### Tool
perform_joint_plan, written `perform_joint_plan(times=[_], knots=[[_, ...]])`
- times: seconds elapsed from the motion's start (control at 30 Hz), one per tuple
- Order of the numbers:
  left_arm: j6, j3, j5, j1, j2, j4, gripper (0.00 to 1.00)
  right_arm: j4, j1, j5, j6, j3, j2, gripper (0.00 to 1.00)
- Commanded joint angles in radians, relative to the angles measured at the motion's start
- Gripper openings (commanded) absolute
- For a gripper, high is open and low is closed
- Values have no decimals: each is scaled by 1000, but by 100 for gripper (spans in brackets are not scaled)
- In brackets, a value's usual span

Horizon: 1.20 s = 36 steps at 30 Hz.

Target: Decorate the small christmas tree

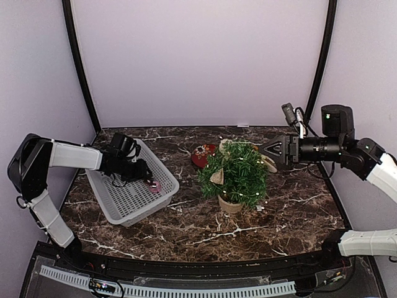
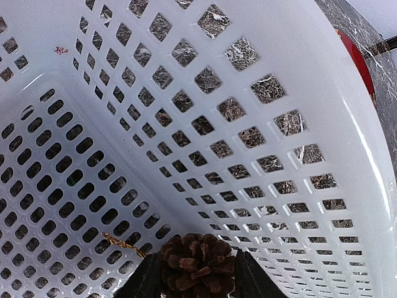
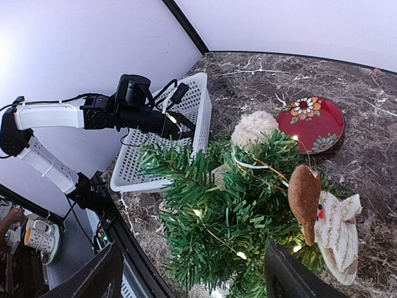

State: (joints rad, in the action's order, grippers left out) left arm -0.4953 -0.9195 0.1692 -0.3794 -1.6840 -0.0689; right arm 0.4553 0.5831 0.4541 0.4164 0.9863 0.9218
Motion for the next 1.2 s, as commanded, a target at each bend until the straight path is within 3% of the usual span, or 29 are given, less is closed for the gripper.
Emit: perform_joint_plan(times=[0.0, 0.33, 0.53, 0.6, 0.83, 1.0, 1.17], knots=[[25, 20, -14, 6, 69, -33, 41, -47, 7, 23, -24, 46, 8, 79], [53, -19, -54, 7, 179, -80, 39, -49, 7, 32, -42, 66, 21, 79], [53, -23, 4, 7, 259, -54, 39, -64, 7, 41, -48, 73, 33, 79], [51, -17, 54, 7, 304, -10, 39, -70, 7, 47, -57, 80, 45, 79], [21, -16, 437, -36, 451, 261, 39, -154, 7, 102, -71, 151, 110, 77], [98, -59, 547, -158, 525, 329, 40, -177, 35, 147, -101, 221, 153, 76], [268, -88, 614, -315, 562, 364, 39, -166, 52, 220, -130, 272, 194, 76]])
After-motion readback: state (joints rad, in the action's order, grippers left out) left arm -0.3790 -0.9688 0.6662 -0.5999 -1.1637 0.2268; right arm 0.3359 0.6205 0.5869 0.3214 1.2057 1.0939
